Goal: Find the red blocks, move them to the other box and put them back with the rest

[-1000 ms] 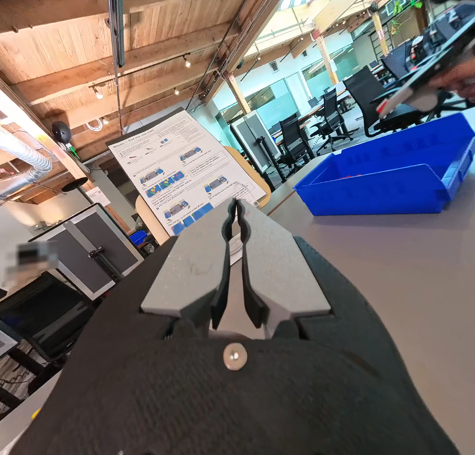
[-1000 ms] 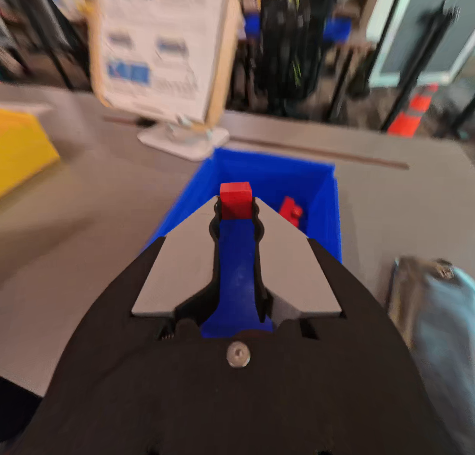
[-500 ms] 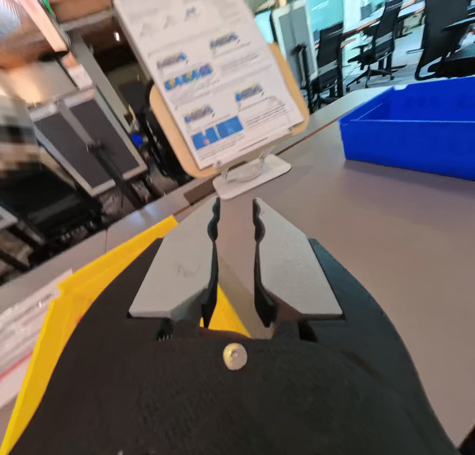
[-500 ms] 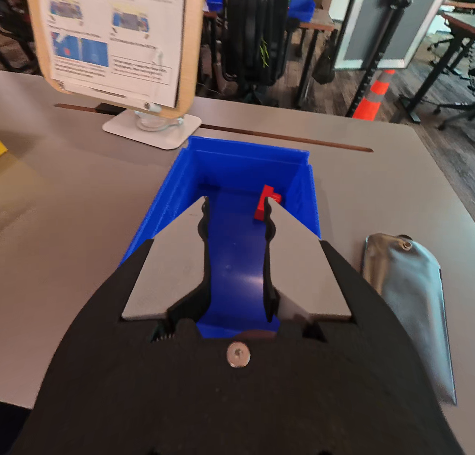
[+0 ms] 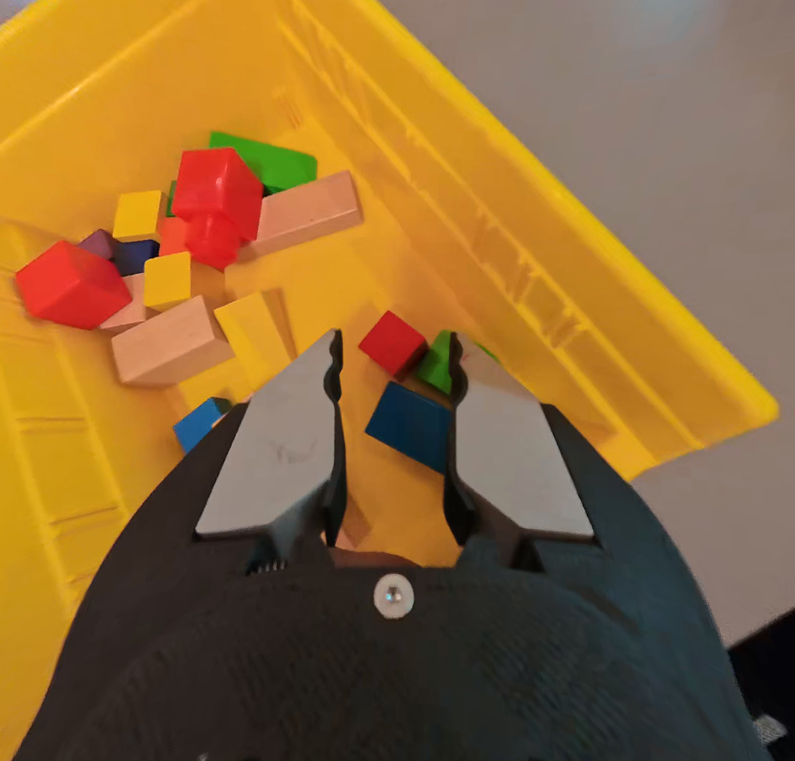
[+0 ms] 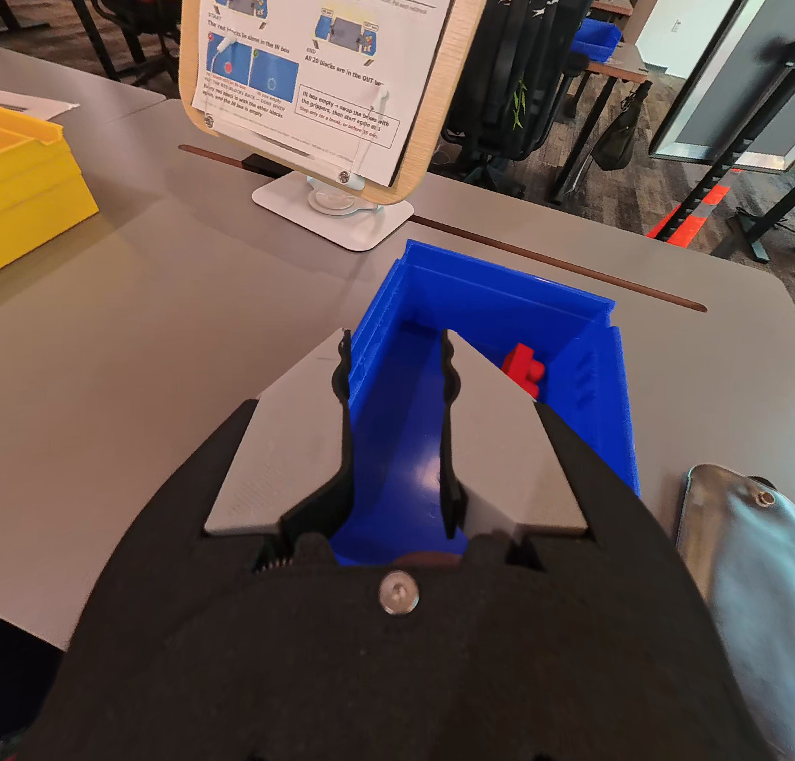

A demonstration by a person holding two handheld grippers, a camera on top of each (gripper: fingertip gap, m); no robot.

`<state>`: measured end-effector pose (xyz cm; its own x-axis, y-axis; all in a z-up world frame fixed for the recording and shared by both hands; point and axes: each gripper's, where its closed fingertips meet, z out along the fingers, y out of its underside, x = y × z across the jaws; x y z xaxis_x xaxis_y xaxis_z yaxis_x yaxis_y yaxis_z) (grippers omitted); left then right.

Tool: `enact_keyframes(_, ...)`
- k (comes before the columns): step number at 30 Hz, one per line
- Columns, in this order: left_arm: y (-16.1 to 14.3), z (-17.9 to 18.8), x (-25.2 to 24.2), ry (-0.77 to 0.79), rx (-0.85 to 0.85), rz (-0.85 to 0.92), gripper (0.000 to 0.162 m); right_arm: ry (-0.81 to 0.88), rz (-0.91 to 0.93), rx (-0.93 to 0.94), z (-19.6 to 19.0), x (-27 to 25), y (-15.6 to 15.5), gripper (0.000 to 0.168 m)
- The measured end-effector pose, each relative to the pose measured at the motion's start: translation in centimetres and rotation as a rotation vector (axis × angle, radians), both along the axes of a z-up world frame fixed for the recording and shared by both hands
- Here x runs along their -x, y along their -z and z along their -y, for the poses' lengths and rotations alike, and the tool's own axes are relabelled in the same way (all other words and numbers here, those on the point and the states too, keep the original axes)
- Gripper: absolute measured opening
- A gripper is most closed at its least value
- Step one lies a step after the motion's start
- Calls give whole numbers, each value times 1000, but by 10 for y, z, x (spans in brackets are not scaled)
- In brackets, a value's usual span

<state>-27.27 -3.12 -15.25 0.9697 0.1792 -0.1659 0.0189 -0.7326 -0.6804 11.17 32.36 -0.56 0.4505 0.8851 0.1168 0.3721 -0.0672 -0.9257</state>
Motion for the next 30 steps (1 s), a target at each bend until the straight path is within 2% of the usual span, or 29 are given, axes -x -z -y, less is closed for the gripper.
enact_keyframes(2, 5, 2, 12, -35, 51, -54, 47, -5, 6, -5, 2, 2, 1, 39)
enact_keyframes(8, 12, -6, 11, -24, 91, -35, 45, -18, 14, -14, 7, 4, 1, 39)
enact_keyframes(11, 27, 1, 13, -20, 227, -88, 43, -21, 17, -21, 8, 3, 0, 39)
enact_keyframes(14, 31, 2, 12, -3, 264, -115, 40, -21, 7, -24, 9, 2, -2, 39)
enact_keyframes(17, 31, -1, 10, 30, 258, -113, 32, -26, 4, -26, 10, 3, -4, 39)
enact_keyframes(19, 19, -8, 13, 28, 184, -149, 26, -33, 10, -28, 12, 4, -3, 39)
enact_keyframes(21, -8, -11, 27, -45, 72, -216, 26, -41, 16, -33, 14, 5, -2, 39)
enact_keyframes(22, -34, -11, 38, -106, -27, -294, 26, -48, 15, -32, 16, 6, -3, 39)
enact_keyframes(24, -114, -6, 48, -201, -353, -511, 25, -81, 1, -22, 22, 10, -4, 39)
enact_keyframes(25, -150, -3, 33, -172, -527, -577, 25, -105, -12, -13, 27, 13, -6, 39)
enact_keyframes(27, -213, 6, -21, -11, -897, -708, 25, -163, -41, 11, 40, 21, -8, 39)
enact_keyframes(29, -242, 13, -101, 284, -1126, -819, 26, -271, -79, 47, 65, 33, -13, 40)
enact_keyframes(30, -247, 15, -134, 387, -1179, -862, 26, -350, -105, 70, 84, 41, -18, 41)
